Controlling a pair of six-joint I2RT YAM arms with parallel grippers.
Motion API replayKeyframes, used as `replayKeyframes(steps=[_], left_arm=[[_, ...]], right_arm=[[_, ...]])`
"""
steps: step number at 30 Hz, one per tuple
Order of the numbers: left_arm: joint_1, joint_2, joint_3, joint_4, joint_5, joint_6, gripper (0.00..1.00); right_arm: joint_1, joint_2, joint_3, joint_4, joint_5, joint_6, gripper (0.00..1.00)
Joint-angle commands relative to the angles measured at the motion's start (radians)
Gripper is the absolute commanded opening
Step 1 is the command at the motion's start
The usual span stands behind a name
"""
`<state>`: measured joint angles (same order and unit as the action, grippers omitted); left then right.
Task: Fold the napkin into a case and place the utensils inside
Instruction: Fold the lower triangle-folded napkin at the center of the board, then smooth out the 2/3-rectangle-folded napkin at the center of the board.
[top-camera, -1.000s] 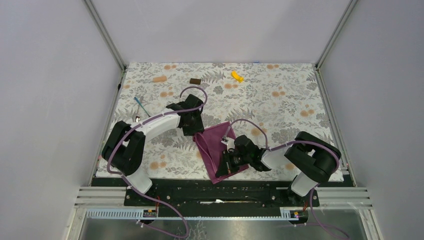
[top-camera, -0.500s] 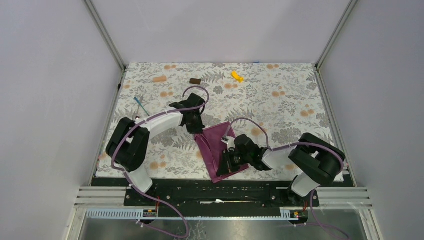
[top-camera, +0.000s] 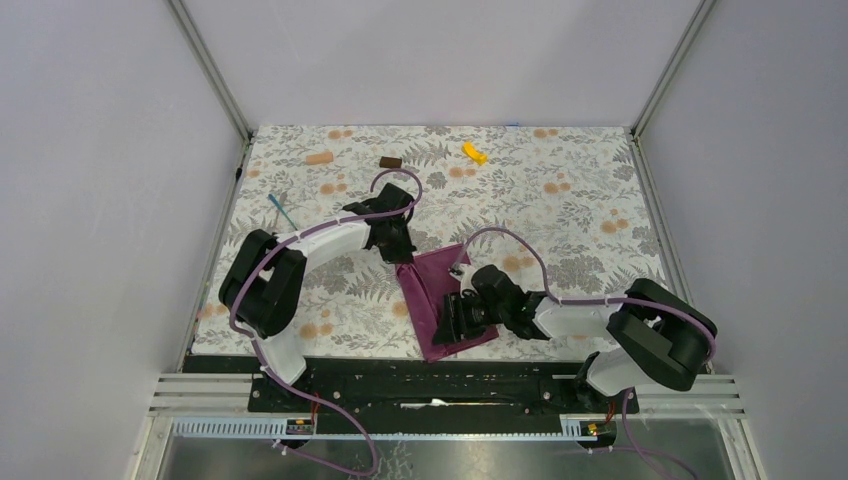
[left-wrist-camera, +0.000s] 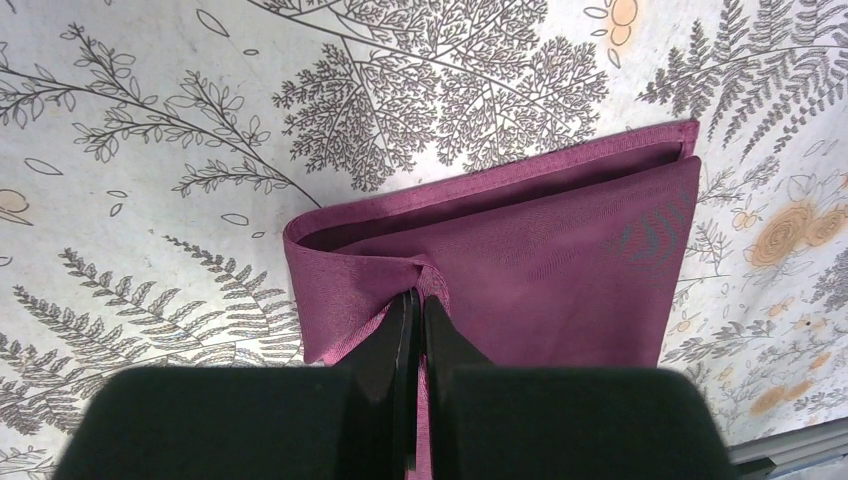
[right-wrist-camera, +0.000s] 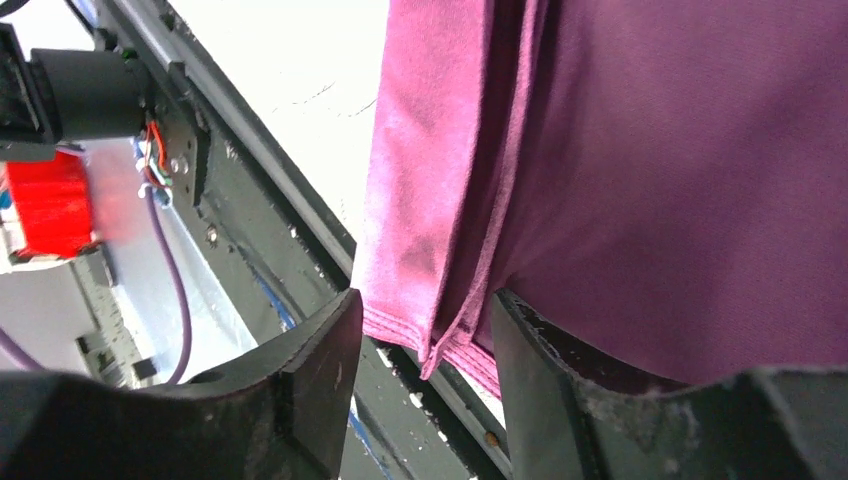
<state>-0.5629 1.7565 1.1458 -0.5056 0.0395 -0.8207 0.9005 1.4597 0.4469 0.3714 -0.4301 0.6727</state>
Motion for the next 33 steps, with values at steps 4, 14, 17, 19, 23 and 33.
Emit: replayKeyframes(steps=[4,14,17,19,23,33], left_arm=[[0.001,0.003,0.039,0.072,0.011,-0.037,0.0],[0.0,-0.02,0.036,0.085,0.03,-0.038,0.0],[-0.002,-0.023,0.028,0.085,0.029,-0.038,0.0],[-0.002,-0.022,0.027,0.086,0.032,-0.038,0.0],[-0.001,-0.023,0.028,0.085,0.031,-0.034,0.0],[-0.002,-0.035,0.035,0.08,0.037,-0.027,0.0]], right_arm=[[-0.005,-0.021,0.085,-0.123,0.162,-0.048,0.6],[-0.041,0.017,0.172,-0.119,0.245,-0.072,0.63],[-0.068,0.057,0.215,-0.061,0.252,-0.067,0.67],[-0.071,0.101,0.253,-0.023,0.275,-0.066,0.69],[-0.074,0.204,0.354,-0.009,0.316,-0.074,0.69],[-0.092,0.312,0.45,0.011,0.395,-0.084,0.64]])
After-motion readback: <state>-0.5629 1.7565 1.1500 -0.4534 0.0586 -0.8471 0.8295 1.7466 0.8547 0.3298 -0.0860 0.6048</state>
